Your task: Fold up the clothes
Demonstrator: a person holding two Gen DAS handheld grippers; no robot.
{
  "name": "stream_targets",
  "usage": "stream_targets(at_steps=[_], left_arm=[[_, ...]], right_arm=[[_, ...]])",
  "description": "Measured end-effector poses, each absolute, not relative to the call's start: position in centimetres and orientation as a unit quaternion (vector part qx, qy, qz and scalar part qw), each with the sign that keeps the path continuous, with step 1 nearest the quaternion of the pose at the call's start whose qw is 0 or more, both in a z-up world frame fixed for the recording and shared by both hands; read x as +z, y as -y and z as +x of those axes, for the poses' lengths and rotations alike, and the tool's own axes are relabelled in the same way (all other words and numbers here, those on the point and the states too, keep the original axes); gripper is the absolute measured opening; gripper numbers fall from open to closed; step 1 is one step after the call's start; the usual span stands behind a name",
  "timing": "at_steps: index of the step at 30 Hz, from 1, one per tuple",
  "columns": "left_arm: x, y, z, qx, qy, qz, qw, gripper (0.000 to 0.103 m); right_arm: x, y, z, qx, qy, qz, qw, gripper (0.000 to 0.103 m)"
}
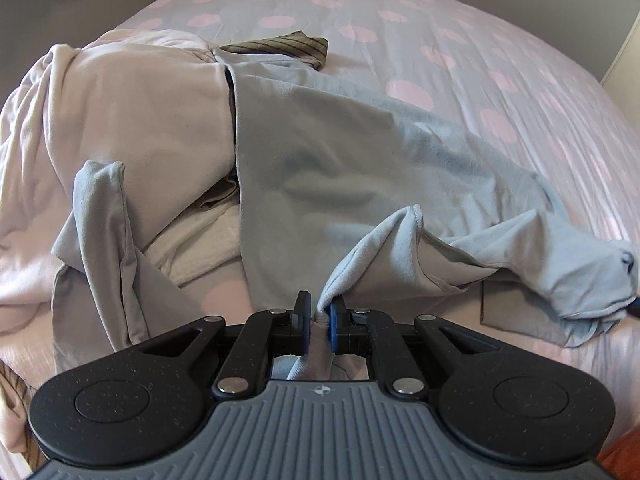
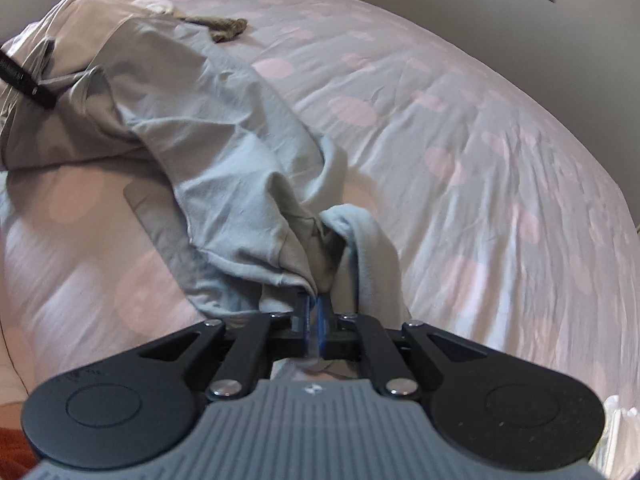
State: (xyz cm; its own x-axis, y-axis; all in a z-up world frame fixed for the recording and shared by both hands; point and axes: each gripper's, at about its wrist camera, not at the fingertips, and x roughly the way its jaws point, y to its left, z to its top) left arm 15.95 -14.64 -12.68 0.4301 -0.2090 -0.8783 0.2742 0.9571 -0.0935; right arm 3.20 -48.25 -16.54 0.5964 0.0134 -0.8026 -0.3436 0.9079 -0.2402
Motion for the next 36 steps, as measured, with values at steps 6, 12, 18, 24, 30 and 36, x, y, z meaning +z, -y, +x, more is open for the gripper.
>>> stream_targets(at_steps=[6,12,18,24,30,36], left_arm=[[-12.8,14.0,15.7,-0.134,-0.518,0.024,0.845,0.007],[-13.1,14.5,15.6,-0.138,-0.52,0.043,0.842,0.007],[-13.3,14.6,15.5,-0.142,-0.524,0.048,0.839,0.007],[-13.7,15.3,15.5,-0.143,-0.527,0.063,0.835,0.007],[-13.9,15.5,15.6,-0.144,-0.531,0.069,0.832,0.007],[-14.0,15.7,15.8,-0.145,-0.534,0.069,0.83,0.007]], right_arm=[[-15.8,44.4,1.9,0.135,-0.42,-0.302,0.845,0.012],[-16.6,39.3,0.6,0.192,-0.373,-0.435,0.796,0.038],[-19.3,36.4,0.6,0.227,-0.355,-0.509,0.75,0.042],[-20.7,36.1,0.4,0.23,-0.352,-0.539,0.73,0.044],[-21.3,36.9,0.0,0.225,-0.347,-0.546,0.729,0.045],[-22.0,37.5,-0.1,0.227,-0.333,-0.565,0.72,0.045]])
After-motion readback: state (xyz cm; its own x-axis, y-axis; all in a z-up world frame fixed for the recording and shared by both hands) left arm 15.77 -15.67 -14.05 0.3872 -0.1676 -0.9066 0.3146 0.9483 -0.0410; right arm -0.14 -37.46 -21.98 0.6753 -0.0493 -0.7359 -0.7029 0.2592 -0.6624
